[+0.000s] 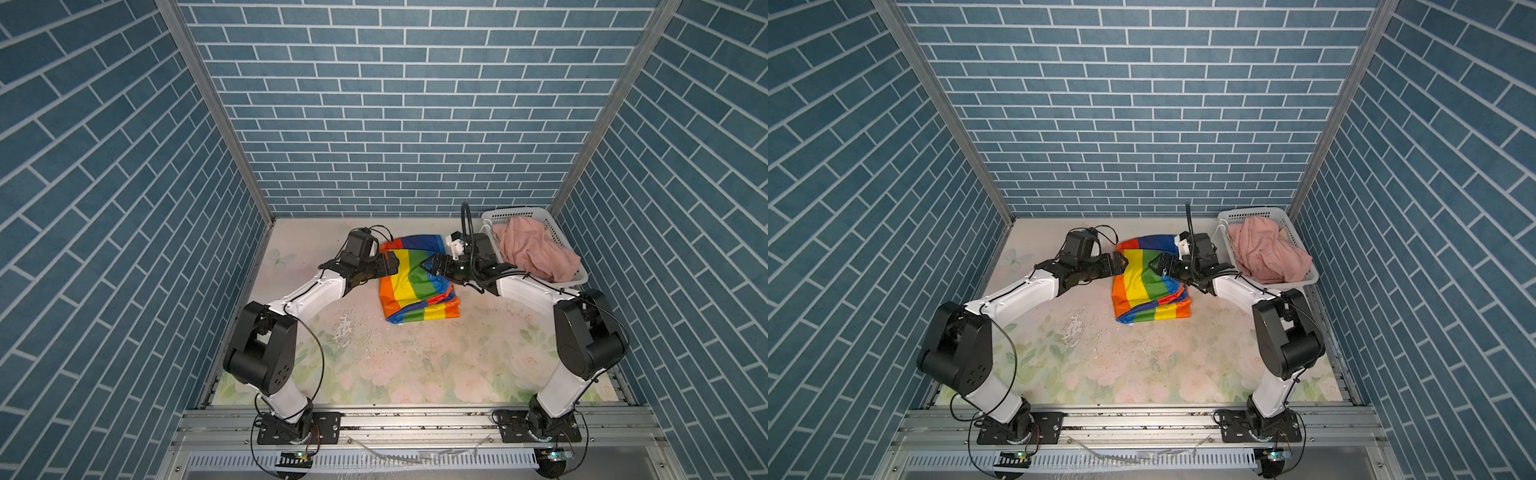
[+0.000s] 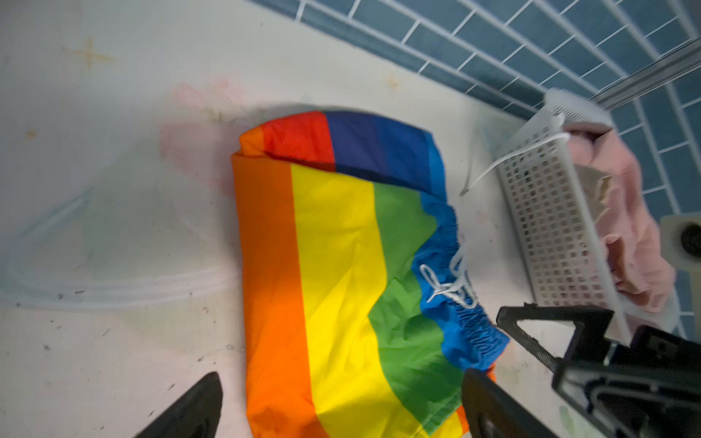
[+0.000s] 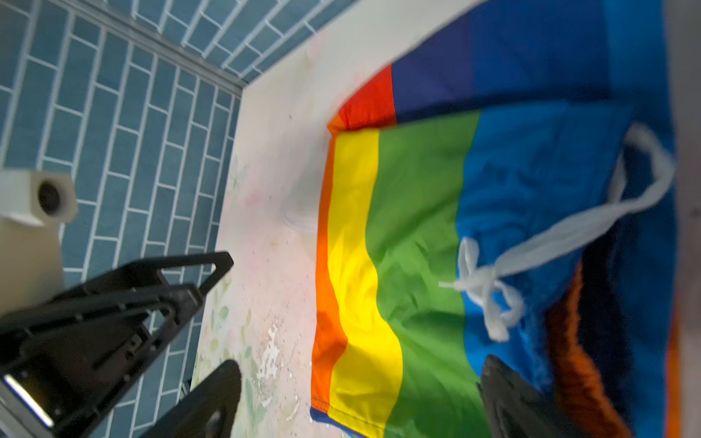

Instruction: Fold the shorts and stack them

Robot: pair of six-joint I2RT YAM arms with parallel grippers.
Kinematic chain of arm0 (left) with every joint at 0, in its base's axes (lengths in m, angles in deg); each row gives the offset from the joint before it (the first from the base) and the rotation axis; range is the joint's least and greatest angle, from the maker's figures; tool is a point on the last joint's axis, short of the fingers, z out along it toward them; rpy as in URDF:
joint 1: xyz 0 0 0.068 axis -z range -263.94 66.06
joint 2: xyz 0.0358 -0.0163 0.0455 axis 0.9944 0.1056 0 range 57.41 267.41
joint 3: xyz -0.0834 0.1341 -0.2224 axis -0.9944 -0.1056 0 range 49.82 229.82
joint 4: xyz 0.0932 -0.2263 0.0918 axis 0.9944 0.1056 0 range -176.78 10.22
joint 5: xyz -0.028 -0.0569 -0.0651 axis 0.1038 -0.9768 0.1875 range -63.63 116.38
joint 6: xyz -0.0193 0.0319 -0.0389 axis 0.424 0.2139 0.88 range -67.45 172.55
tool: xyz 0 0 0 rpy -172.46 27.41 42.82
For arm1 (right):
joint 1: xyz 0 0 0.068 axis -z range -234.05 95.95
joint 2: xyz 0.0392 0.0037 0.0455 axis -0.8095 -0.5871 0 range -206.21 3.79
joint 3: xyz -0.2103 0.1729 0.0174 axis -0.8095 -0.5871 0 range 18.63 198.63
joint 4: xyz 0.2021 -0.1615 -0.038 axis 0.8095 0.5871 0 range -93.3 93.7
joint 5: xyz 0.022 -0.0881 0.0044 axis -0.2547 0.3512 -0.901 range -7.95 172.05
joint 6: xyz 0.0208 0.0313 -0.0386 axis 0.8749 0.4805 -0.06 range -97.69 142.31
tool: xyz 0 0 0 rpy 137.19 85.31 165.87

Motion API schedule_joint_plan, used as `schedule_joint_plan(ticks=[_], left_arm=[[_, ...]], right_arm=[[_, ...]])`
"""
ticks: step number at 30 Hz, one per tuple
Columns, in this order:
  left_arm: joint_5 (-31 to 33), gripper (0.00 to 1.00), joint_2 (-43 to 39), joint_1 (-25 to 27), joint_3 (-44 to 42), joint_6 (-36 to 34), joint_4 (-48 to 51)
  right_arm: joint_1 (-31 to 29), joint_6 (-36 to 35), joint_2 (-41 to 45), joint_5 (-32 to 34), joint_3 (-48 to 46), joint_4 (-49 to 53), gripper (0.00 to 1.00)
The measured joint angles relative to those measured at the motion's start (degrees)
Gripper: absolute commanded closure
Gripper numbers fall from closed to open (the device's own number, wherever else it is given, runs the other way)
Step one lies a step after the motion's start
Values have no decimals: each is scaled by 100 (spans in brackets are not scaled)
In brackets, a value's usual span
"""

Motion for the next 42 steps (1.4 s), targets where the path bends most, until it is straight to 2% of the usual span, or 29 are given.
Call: schedule_joint_plan(ticks=[6, 13, 18, 20, 23, 24, 26, 28, 34, 37, 42], left_arm=[[-389, 0, 636, -20, 396, -208, 420], [-973, 0, 1416, -186, 890, -317, 732], [-1228, 4, 1847, -286, 1069, -297, 964], [-1281, 10, 1958, -306, 1182, -282, 1029], [-1349, 34, 2103, -310, 1388, -295, 1104], [-1370, 33, 2142, -310, 1440, -275, 1121], [-1397, 52, 2234, -310, 1556, -293, 1172], [-1403, 66, 2319, -310, 1637, -323, 1224], [-1176, 100, 2542, -350, 2122, -684, 1878], [-658, 100, 2699, -417, 2835, -1161, 2662], [826, 100, 2986, -772, 4079, -2041, 3834]], right_arm=[[79, -15, -205, 66, -525, -66, 2], [225, -87, -286, -48, -592, -136, 2], [249, -105, 144, -155, -581, 42, 2], [275, -133, 476, -142, -542, 186, 1], [385, -140, 973, -125, -426, 295, 1], [442, -157, 1099, -114, -420, 308, 2], [579, -175, 1298, -92, -435, 348, 2], [706, -177, 1414, -63, -522, 356, 1], [909, -225, 1545, 42, -815, 649, 2], [909, -299, 1580, 74, -811, 789, 2], [835, -387, 1543, 76, -743, 824, 1]])
